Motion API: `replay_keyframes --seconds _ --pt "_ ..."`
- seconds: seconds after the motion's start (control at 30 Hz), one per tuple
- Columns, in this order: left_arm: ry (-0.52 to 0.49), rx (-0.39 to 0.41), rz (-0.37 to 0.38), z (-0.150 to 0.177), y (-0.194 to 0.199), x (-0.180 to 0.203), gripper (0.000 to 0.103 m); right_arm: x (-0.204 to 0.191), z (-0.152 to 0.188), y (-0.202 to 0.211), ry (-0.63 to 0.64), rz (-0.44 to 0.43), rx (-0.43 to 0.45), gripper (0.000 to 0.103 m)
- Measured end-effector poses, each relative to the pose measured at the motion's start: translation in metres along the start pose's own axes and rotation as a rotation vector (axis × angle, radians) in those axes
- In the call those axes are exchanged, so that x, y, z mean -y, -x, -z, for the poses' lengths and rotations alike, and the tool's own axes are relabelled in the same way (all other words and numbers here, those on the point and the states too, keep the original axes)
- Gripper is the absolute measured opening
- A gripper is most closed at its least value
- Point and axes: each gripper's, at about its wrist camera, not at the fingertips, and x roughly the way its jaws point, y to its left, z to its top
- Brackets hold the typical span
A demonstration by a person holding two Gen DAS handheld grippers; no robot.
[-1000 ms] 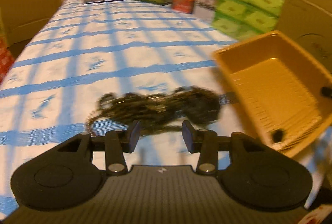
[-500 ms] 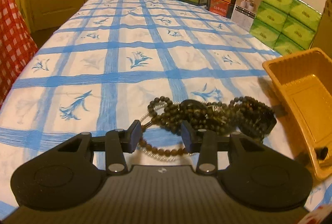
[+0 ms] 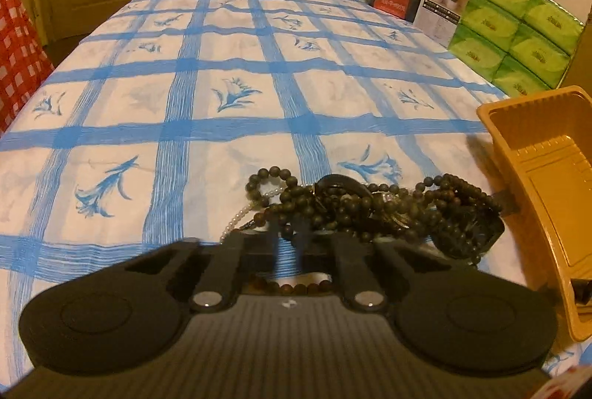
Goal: Organize jewelry
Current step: 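Lower the left gripper onto the dark bead pile and grasp a strand, then lift the dark bead strand high with the left gripper to untangle it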
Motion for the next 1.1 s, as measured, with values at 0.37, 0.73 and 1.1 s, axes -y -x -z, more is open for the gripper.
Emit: replay_keyframes --seconds 0.37,0.73,1.1 --pt "-0.051 0.026 0.057 -0.015 0.025 0.001 0.001 -0.001 0.000 0.000 0.005 0.000 0.004 0.005" --pt "-0.194 0.011 0.067 -0.001 0.004 0.041 0.020 -0.003 0.000 0.000 0.007 0.002 0.002 0.005" --pt "-0.302 0.022 0.058 -0.004 0.010 0.042 0.005 -0.002 0.000 0.000 0.005 0.003 0.001 0.005"
